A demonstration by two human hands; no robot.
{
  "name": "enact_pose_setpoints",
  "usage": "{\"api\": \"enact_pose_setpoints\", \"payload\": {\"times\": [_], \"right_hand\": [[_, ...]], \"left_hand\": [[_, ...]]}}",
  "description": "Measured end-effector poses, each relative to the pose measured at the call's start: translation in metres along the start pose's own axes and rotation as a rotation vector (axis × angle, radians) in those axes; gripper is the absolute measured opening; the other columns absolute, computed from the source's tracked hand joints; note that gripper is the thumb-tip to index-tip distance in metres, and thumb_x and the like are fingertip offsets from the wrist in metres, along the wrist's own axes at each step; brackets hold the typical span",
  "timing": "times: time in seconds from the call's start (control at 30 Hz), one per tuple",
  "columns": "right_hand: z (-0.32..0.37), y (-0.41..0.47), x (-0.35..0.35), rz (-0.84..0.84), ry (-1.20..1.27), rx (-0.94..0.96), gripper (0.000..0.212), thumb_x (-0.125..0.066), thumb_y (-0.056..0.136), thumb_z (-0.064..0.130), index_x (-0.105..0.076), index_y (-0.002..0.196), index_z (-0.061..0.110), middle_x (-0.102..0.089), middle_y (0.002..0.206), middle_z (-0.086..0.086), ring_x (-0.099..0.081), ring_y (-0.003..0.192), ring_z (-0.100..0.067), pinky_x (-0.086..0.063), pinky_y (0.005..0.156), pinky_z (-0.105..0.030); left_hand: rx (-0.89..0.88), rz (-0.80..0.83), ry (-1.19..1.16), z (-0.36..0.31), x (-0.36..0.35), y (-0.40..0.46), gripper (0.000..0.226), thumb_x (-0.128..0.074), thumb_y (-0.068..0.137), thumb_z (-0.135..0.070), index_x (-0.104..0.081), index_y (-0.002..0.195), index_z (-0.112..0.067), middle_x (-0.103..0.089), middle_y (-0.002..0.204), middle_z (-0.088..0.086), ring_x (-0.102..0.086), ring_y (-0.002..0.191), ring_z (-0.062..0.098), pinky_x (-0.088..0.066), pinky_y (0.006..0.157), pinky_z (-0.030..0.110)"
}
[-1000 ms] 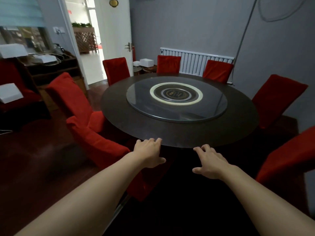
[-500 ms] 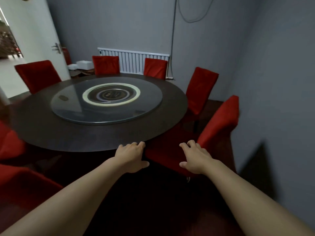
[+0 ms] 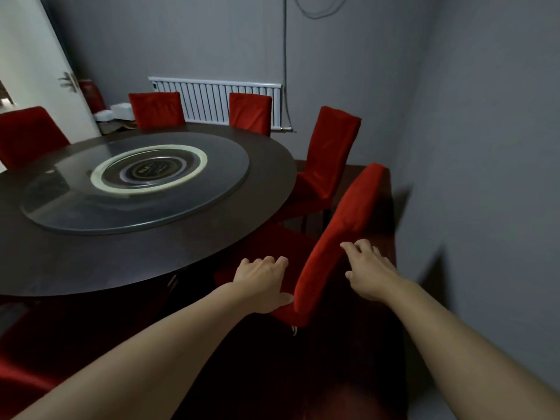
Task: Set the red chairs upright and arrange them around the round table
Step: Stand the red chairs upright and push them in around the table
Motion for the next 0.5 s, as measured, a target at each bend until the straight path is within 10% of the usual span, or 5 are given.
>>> {"api": "enact_pose_setpoints", "payload": {"times": [0.5], "right_hand": [[-0.148, 0.197, 0.020, -0.052, -0.028, 0.012, 0.086, -0.065, 0.088, 0.027, -0.006, 0.151, 0.029, -0.011, 0.154, -0.008, -0.022, 0.139, -0.030, -0.030, 0.110, -0.046]], "left_hand": [[0.035, -0.040, -0.040, -0.092, 0.010, 0.240, 0.067, -0.053, 0.085, -0.060, -0.035, 0.134, -0.018, -0.052, 0.123, 0.006, -0.053, 0.113, 0.026, -0.037, 0.096, 0.040]]}}
Point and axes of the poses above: each hand's wrist, its own y-axis towards the middle knuckle, its own x-axis out of the back of the hand, z = x × y, the point moved 1 cm from there along y, towards the middle knuckle
